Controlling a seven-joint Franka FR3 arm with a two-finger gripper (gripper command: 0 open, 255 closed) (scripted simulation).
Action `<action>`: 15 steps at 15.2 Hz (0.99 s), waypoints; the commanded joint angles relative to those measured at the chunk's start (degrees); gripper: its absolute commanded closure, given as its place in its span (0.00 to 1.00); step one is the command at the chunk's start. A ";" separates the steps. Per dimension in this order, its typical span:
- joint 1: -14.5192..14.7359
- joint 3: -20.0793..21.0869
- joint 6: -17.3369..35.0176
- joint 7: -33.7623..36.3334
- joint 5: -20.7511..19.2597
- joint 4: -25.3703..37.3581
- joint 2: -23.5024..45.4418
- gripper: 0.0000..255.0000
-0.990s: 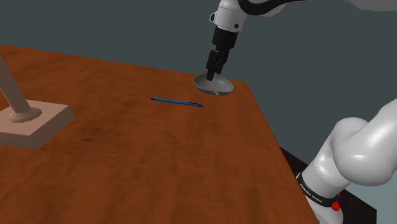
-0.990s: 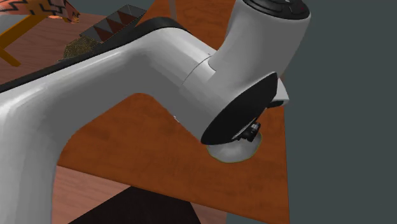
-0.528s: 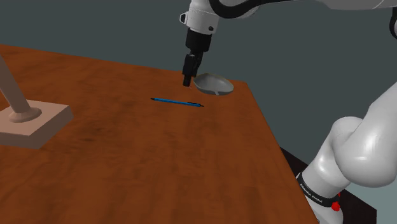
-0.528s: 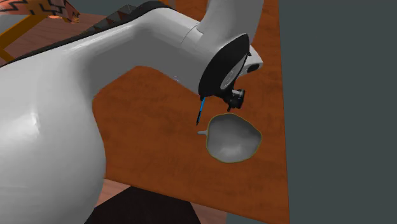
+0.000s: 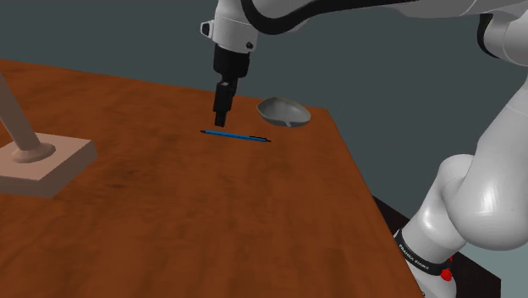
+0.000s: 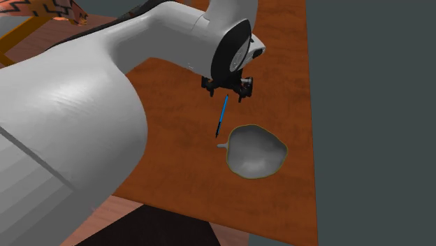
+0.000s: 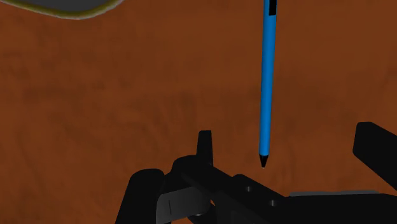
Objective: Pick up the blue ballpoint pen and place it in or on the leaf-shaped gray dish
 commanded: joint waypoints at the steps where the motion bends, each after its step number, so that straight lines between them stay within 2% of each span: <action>1: 0.14 0.13 1.29 -0.10 -0.10 -0.77 0.48 0.00; 6: 0.25 0.20 4.61 0.02 -0.27 -3.22 1.36 0.00; 13: 0.25 0.20 4.59 0.01 -0.28 -3.19 1.38 0.00; 14: 0.25 0.20 4.59 0.01 -0.28 -3.19 1.38 1.00; 15: 0.25 0.20 4.59 0.01 -0.28 -3.19 1.38 1.00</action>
